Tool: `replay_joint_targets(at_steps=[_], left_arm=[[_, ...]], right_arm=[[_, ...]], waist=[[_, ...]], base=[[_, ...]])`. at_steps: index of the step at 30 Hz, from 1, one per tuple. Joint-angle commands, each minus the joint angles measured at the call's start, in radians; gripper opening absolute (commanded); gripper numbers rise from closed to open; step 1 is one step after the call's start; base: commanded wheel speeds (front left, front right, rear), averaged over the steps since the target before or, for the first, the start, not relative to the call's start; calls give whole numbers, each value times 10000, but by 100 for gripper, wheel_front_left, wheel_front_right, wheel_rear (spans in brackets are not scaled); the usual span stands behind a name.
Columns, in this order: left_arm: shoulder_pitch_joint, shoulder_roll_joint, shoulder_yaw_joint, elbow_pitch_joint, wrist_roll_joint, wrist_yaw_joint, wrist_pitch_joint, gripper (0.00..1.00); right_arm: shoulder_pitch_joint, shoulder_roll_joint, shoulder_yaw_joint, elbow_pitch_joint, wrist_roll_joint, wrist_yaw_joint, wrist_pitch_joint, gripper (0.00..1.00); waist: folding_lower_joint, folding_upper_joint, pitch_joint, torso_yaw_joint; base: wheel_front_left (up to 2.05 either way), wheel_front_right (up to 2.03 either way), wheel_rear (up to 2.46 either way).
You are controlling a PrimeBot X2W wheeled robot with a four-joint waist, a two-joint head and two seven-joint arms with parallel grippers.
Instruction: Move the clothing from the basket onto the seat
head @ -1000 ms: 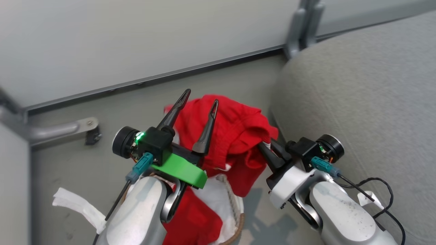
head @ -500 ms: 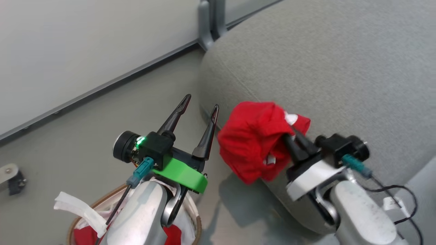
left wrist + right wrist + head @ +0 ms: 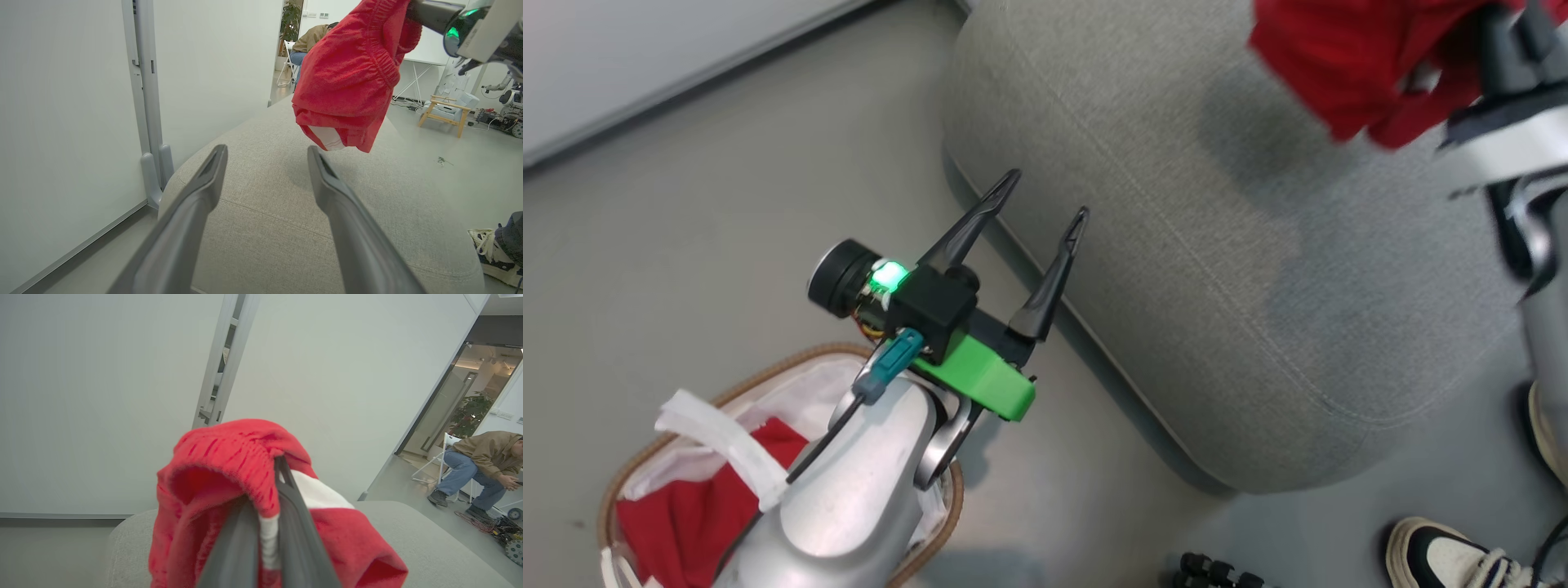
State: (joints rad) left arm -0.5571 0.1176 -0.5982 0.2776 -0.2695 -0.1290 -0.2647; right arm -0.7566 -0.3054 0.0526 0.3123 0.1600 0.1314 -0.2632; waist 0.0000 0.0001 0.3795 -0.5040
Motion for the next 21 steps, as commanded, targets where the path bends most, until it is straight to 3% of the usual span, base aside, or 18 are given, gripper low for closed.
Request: replay_joint_targets(at_steps=[1, 6, 15, 17, 19, 20, 21], left_arm=[[-425, 217, -106, 58, 56, -22, 5, 100], [-1128, 303, -302, 138, 87, -22, 5, 100], [-1576, 309, -272, 341, 180, -22, 5, 100], [-1444, 316, -172, 360, 215, -22, 5, 100], [-1282, 328, -16, 375, 222, -22, 5, 100], [-1224, 349, 65, 377, 233, -22, 5, 100], [-1134, 360, 157, 395, 232, -22, 5, 100]], right_arm=[[-520, -94, -140, 150, -18, -14, -23, 0], [-1845, -463, -456, 831, -251, -14, -22, 0], [-2412, -128, -1413, 2747, -1106, -14, -22, 0], [-2076, -1, -1677, 3067, -1242, -14, -22, 18], [-1718, 131, -1811, 3284, -1377, -14, -23, 44], [-1564, 166, -1947, 3316, -1401, -14, -23, 94], [-1305, 218, -1974, 3382, -1500, -14, -23, 100]], waist=[[0, -1, 1745, 830], [0, -1, 2697, 1313], [0, -1, 3428, 2016], [0, -1, 3366, 2088], [0, -1, 3244, 2120], [0, -1, 3178, 2118], [0, -1, 3064, 2107]], base=[[0, 0, 0], [0, 0, 0], [0, 0, 0], [0, 0, 0], [0, 0, 0], [0, 0, 0], [0, 0, 0]])
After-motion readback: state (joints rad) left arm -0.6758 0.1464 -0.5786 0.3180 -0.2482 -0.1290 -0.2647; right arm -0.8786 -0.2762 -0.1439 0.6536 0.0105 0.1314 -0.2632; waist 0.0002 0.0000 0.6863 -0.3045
